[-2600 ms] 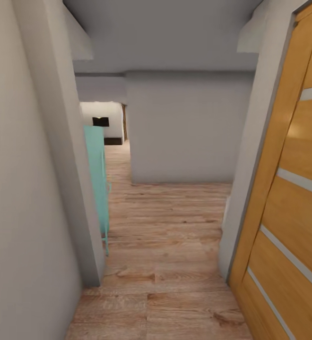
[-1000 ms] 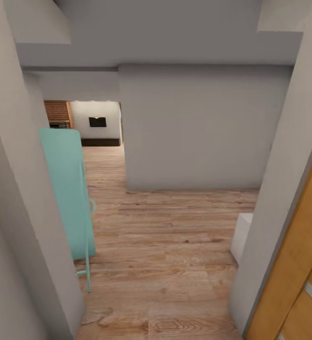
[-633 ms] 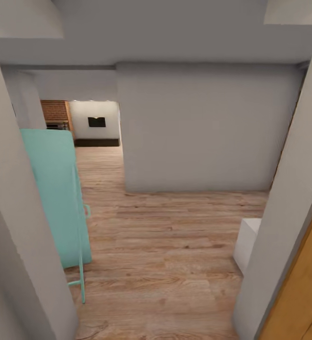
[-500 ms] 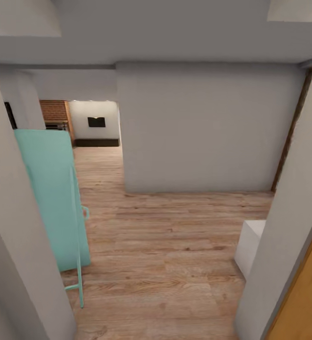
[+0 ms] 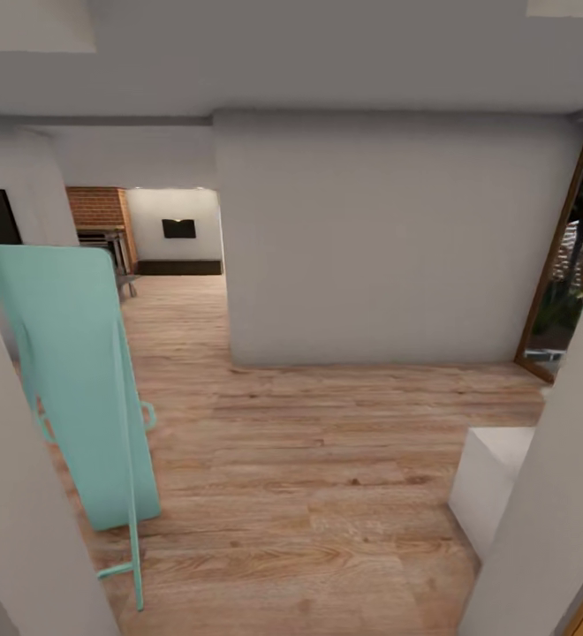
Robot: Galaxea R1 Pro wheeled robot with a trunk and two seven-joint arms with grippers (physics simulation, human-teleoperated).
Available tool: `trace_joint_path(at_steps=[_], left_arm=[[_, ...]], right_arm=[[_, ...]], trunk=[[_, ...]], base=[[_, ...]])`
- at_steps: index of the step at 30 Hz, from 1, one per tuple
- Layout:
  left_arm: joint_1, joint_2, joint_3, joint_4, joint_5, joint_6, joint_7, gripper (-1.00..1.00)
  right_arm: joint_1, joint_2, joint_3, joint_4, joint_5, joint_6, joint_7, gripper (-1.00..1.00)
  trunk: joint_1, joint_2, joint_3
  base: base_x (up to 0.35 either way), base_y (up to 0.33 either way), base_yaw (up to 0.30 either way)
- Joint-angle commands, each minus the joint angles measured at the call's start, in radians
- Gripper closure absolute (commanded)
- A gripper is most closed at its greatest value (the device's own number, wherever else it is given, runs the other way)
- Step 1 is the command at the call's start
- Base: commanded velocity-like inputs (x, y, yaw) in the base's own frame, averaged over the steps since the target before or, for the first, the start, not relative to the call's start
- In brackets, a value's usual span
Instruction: Move the two storage containers from the living room to the garage. In the garage, place one container on the floor and stack the other container on top of it (either order is fine).
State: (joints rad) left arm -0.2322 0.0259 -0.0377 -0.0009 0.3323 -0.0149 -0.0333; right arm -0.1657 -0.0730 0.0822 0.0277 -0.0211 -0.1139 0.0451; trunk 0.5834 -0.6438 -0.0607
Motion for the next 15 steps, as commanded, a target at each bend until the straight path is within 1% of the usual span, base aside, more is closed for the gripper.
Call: trace_joint_path(at_steps=[1, 7, 15], left_arm=[[-0.001, 0.0, -0.005, 0.001, 0.008, -0.002, -0.003, -1.0], [-0.001, 0.0, -0.005, 0.001, 0.008, -0.001, -0.003, -1.0], [-0.001, 0.0, -0.005, 0.001, 0.008, 0.001, -0.003, -1.0]], right_arm=[[-0.002, 0.0, 0.008, 0.003, -0.003, -0.006, 0.002, -1.0], [-0.002, -0.002, 0.002, 0.003, -0.006, -0.006, 0.002, -1.0], [-0.002, -0.001, 0.009, 0.003, -0.004, -0.002, 0.002, -1.0]], trunk=[[0.001, -0.001, -0.002], [0.001, -0.001, -0.002], [0.001, -0.001, -0.002]], base=[[0.322, 0.0, 0.0], [0.322, 0.0, 0.0], [0.322, 0.0, 0.0]])
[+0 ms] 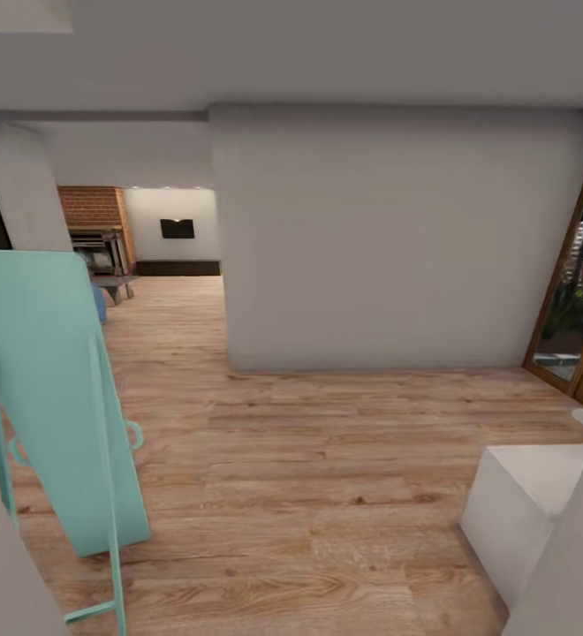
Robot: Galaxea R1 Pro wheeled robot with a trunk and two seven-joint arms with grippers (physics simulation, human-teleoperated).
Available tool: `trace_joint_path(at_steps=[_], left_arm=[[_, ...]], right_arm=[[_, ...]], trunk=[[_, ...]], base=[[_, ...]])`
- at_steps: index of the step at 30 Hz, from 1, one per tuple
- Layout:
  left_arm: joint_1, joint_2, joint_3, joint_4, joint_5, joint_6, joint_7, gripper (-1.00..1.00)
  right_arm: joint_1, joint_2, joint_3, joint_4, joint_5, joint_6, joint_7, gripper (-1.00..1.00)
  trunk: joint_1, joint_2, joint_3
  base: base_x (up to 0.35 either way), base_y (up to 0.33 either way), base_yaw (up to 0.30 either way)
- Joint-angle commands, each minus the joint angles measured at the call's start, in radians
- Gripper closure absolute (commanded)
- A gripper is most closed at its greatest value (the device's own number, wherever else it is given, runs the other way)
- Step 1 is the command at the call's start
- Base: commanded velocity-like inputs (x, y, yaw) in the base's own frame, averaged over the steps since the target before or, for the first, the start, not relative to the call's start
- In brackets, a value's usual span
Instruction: Move the two storage containers from the living room to the garage. In the garage, place one container on the floor and stack the other container on top of it (either order is fine).
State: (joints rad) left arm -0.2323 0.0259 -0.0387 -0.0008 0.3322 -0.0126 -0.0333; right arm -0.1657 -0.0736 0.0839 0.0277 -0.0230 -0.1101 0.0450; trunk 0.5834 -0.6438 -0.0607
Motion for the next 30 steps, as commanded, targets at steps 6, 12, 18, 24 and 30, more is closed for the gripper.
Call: trace_joint_path(at_steps=[6, 12, 18, 24, 30], left_arm=[[-0.001, 0.0, -0.004, 0.001, 0.008, -0.001, -0.003, -1.0], [-0.001, 0.0, -0.004, 0.001, 0.008, -0.003, -0.003, -1.0], [-0.001, 0.0, -0.004, 0.001, 0.008, -0.003, -0.003, -1.0], [-0.001, 0.0, -0.003, 0.001, 0.008, -0.007, -0.003, -1.0], [-0.001, 0.0, -0.004, 0.001, 0.008, -0.003, -0.003, -1.0]], right_arm=[[-0.002, -0.001, 0.006, 0.003, 0.001, -0.006, 0.003, -1.0], [-0.002, 0.0, 0.007, 0.003, 0.003, -0.005, 0.004, -1.0], [-0.002, 0.001, 0.006, 0.003, 0.003, -0.005, 0.004, -1.0], [-0.002, 0.001, 0.008, 0.003, 0.003, -0.006, 0.004, -1.0], [-0.002, 0.0, 0.008, 0.003, 0.003, -0.006, 0.004, -1.0]], trunk=[[0.001, -0.001, -0.002], [0.001, -0.001, -0.002], [0.001, -0.001, -0.002], [0.001, -0.001, -0.002], [0.001, -0.001, -0.002]], base=[[0.322, 0.0, 0.0], [0.322, 0.0, 0.0], [0.322, 0.0, 0.0], [0.322, 0.0, 0.0], [0.322, 0.0, 0.0]])
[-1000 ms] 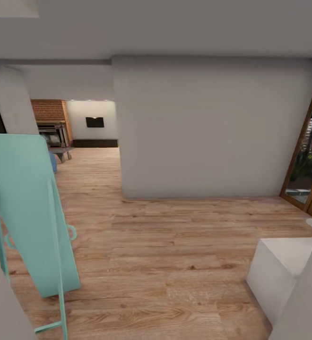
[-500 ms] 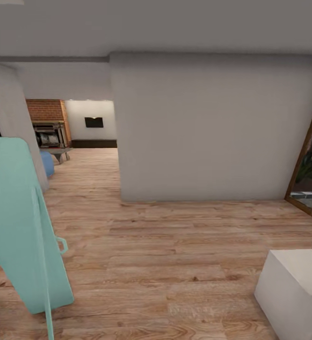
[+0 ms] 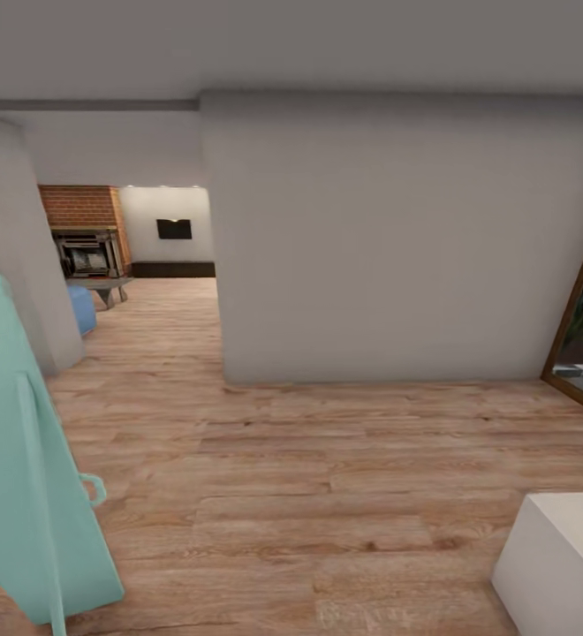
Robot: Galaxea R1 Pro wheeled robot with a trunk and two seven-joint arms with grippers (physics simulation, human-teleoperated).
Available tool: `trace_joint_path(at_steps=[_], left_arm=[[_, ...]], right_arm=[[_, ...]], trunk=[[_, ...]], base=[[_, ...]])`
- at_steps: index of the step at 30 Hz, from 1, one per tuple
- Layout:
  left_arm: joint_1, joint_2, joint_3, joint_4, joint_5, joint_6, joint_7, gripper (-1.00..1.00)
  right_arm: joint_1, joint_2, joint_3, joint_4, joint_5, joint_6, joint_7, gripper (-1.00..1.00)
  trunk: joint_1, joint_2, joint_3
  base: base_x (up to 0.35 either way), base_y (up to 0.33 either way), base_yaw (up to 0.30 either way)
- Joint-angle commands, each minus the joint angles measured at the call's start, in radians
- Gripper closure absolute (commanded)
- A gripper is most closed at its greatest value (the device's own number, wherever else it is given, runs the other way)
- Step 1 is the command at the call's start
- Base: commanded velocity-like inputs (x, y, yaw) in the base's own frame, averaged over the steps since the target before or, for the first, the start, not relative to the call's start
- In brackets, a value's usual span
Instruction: Move the two storage containers from the living room to the garage. In the garage, place one container on the floor and stack the other container on top of it (either order is fine).
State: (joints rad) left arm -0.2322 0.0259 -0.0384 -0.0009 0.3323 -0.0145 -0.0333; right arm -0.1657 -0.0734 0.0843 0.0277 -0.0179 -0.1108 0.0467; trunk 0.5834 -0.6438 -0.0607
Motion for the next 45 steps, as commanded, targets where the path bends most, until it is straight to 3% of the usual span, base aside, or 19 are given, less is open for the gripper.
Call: trace_joint_path(at_steps=[1, 45], left_arm=[[-0.001, 0.0, -0.004, 0.001, 0.008, -0.001, -0.003, -1.0], [-0.001, -0.003, -0.005, 0.001, 0.004, 0.005, -0.004, -1.0]], right_arm=[[-0.002, 0.0, 0.008, 0.003, -0.002, -0.006, 0.002, -1.0], [-0.002, 0.01, -0.001, 0.003, -0.006, -0.007, 0.001, -1.0]], trunk=[[0.001, -0.001, -0.002], [0.001, -0.001, -0.002]], base=[[0.322, 0.0, 0.0], [0.322, 0.0, 0.0]])
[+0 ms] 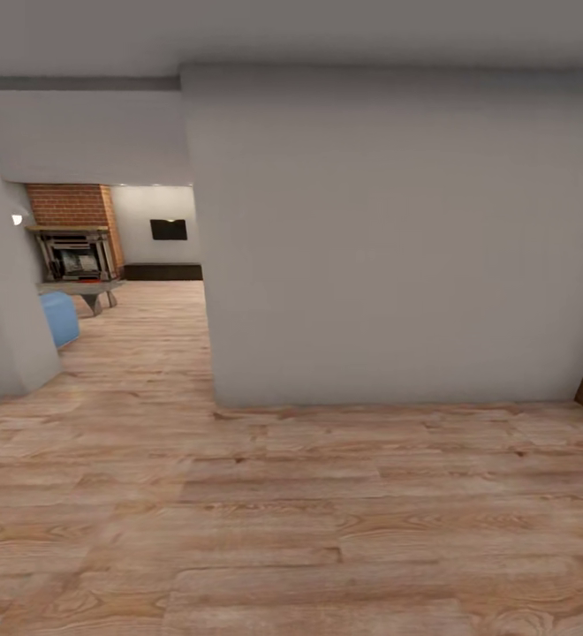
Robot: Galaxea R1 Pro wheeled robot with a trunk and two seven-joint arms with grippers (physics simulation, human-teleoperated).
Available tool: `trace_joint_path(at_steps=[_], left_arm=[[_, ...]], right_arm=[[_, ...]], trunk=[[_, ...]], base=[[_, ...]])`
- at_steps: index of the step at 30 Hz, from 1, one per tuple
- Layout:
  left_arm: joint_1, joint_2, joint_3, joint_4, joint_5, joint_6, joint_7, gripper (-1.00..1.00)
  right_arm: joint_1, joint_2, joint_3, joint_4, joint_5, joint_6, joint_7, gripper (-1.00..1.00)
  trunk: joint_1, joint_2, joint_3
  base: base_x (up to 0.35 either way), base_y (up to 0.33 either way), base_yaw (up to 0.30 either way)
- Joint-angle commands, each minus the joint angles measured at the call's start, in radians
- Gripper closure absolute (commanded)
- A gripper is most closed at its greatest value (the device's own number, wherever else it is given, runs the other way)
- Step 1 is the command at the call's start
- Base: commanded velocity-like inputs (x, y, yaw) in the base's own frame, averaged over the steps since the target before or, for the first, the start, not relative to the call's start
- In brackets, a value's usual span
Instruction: Move the two storage containers from the living room to the garage. In the garage, place one container on the floor and stack the other container on top of it (either order is fine).
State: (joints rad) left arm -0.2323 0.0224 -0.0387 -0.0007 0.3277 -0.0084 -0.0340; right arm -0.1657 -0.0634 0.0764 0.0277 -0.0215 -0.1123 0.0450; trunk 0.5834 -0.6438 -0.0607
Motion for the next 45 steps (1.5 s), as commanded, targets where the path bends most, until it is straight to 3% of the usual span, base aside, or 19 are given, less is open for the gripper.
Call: trace_joint_path(at_steps=[1, 11, 45], left_arm=[[-0.001, -0.001, -0.005, 0.001, 0.008, -0.001, -0.004, -1.0], [-0.001, -0.004, -0.006, 0.001, 0.001, 0.001, -0.004, -1.0], [-0.001, -0.001, -0.006, 0.001, 0.001, 0.0, -0.003, -1.0]], right_arm=[[-0.002, 0.0, 0.007, 0.003, -0.003, -0.006, 0.003, -1.0], [-0.002, -0.003, 0.003, 0.003, -0.01, -0.006, 0.003, -1.0], [-0.002, -0.003, 0.0, 0.003, -0.012, -0.007, 0.001, -1.0]], trunk=[[0.001, -0.001, -0.002], [0.001, -0.001, -0.002], [0.001, -0.001, -0.002]], base=[[0.323, 0.0, 0.0], [0.323, 0.0, 0.031], [0.322, 0.0, 0.268]])
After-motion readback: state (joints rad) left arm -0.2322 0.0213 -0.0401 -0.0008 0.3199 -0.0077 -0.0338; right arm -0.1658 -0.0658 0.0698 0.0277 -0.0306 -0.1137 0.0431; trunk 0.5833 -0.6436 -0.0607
